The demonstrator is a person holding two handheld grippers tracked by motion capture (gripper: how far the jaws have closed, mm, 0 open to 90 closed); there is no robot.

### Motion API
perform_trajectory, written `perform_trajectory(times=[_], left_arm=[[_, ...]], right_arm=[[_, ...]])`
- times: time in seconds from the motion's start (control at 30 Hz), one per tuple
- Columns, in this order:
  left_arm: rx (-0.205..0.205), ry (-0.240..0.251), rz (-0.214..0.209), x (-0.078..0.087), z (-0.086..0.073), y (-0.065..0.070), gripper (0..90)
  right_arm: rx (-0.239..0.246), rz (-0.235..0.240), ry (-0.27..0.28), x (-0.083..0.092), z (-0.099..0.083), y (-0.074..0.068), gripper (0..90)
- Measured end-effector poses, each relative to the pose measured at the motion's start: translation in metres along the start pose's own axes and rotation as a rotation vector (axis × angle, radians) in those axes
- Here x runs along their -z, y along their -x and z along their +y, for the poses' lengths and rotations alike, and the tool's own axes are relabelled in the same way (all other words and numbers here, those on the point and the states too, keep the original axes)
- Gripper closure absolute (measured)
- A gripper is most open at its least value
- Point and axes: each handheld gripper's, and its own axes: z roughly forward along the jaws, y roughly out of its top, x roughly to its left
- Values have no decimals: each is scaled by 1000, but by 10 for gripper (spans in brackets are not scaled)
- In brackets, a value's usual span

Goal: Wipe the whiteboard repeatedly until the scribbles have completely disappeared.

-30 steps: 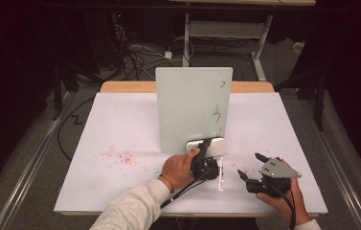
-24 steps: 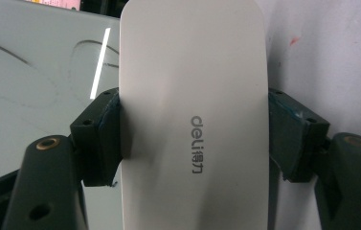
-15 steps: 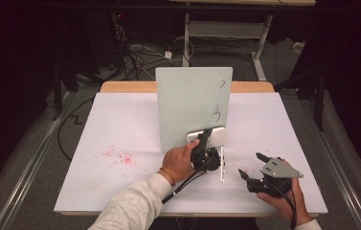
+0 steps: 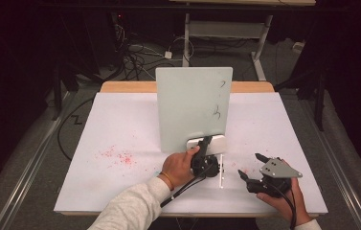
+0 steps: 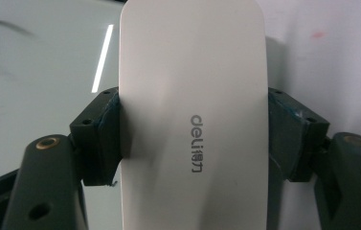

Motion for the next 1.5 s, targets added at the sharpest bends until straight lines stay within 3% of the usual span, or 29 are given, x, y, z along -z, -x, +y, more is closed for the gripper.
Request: perform_trajectory(times=[0.07,0.17,0.27,0.33,0.37,0.43,0.47,0.5,0.63,0.7,0.8,0.87,0.93,1.03,1.17,1.2,1.23,1.3,1.37,1.5], left_arm=[[-20,-3,4,-1,1,7,290],[-21,1,1,-1,1,6,290],[-65,6,11,-2,0,4,290],[-58,15,11,-1,-2,-2,290],[-28,23,22,0,-3,-9,290],[-21,23,30,0,-4,-14,289],[13,23,45,2,-5,-28,290],[13,23,45,2,-5,-28,289],[107,36,91,6,-7,-63,290],[180,52,95,8,-9,-82,289],[248,56,115,11,-10,-103,290],[300,62,112,11,-10,-108,290],[298,56,127,11,-9,-105,290],[308,59,116,10,-9,-96,290],[261,60,60,9,-11,-75,290],[190,62,8,8,-14,-61,290],[190,62,8,8,-14,-61,290],[96,46,-25,8,-17,-47,290],[33,34,-73,8,-20,-38,290],[-45,21,-96,9,-28,-25,290]], right_arm=[[-1,1,1,0,0,-1,216],[1,2,0,0,0,-1,216],[6,3,0,-1,0,-1,216],[5,4,1,0,0,-1,216],[1,3,2,0,0,-1,216],[4,2,1,0,0,-1,216],[2,3,1,-1,0,-1,216],[5,4,1,-1,0,0,216],[3,4,1,-1,0,-1,216],[-2,4,0,0,0,-1,216],[1,6,-3,-1,0,-1,216],[2,8,-3,-1,0,-1,216],[1,8,0,-1,0,-2,216],[0,9,-3,-1,0,-2,216],[7,18,-8,-2,0,-3,216],[12,19,-7,-2,0,-4,216],[10,20,-8,-2,0,-4,216],[10,20,-6,-2,0,-4,216],[11,17,-8,-3,0,-4,216],[10,15,-9,-2,0,-4,216]])
